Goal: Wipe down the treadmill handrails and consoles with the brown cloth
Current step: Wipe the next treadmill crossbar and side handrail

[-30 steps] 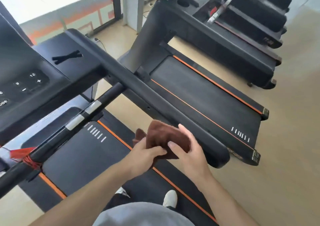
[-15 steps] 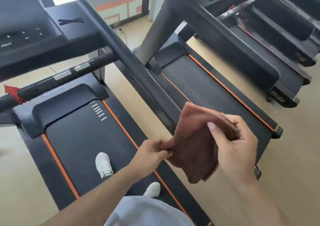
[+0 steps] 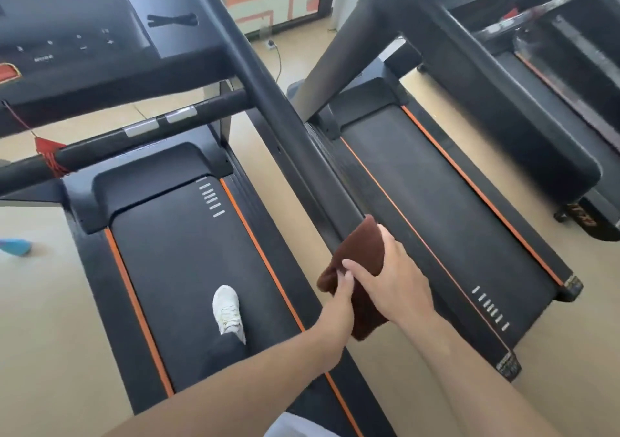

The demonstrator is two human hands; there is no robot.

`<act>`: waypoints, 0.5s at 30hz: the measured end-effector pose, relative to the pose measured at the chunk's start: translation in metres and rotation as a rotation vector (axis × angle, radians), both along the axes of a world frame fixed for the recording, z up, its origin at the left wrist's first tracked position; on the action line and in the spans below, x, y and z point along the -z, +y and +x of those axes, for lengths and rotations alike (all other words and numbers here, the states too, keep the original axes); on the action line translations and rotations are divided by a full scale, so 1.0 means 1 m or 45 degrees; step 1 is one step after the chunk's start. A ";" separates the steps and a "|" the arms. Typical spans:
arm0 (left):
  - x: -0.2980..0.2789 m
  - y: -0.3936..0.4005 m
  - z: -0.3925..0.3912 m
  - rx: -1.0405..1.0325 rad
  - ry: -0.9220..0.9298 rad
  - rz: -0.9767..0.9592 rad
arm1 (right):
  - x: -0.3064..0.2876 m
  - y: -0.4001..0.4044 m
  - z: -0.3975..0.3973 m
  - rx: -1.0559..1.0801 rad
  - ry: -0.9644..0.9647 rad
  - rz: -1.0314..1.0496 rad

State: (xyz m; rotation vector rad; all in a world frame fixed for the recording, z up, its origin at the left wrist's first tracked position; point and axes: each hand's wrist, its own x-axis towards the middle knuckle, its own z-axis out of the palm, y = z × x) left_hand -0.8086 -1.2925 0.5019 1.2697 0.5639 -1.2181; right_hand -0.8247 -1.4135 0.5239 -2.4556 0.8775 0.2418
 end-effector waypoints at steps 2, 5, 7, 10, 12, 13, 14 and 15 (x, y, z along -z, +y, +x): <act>0.003 -0.016 0.011 -0.205 0.163 -0.127 | 0.003 0.002 0.027 -0.125 0.013 -0.137; 0.005 -0.020 0.042 -0.281 0.172 -0.262 | 0.013 0.011 0.061 -0.255 -0.059 -0.350; 0.011 -0.020 0.065 -0.311 0.195 -0.302 | 0.017 0.018 0.082 -0.288 -0.078 -0.436; 0.016 -0.019 0.103 -0.346 0.183 -0.336 | 0.016 0.025 0.121 -0.317 -0.071 -0.512; 0.019 -0.015 0.131 -0.357 0.172 -0.350 | 0.016 0.028 0.152 -0.344 -0.096 -0.520; 0.020 -0.013 0.149 -0.380 0.180 -0.347 | 0.015 0.029 0.170 -0.351 -0.107 -0.500; 0.024 -0.012 0.167 -0.400 0.180 -0.348 | 0.015 0.029 0.190 -0.355 -0.122 -0.474; 0.026 -0.010 0.185 -0.413 0.171 -0.348 | 0.013 0.029 0.209 -0.357 -0.124 -0.447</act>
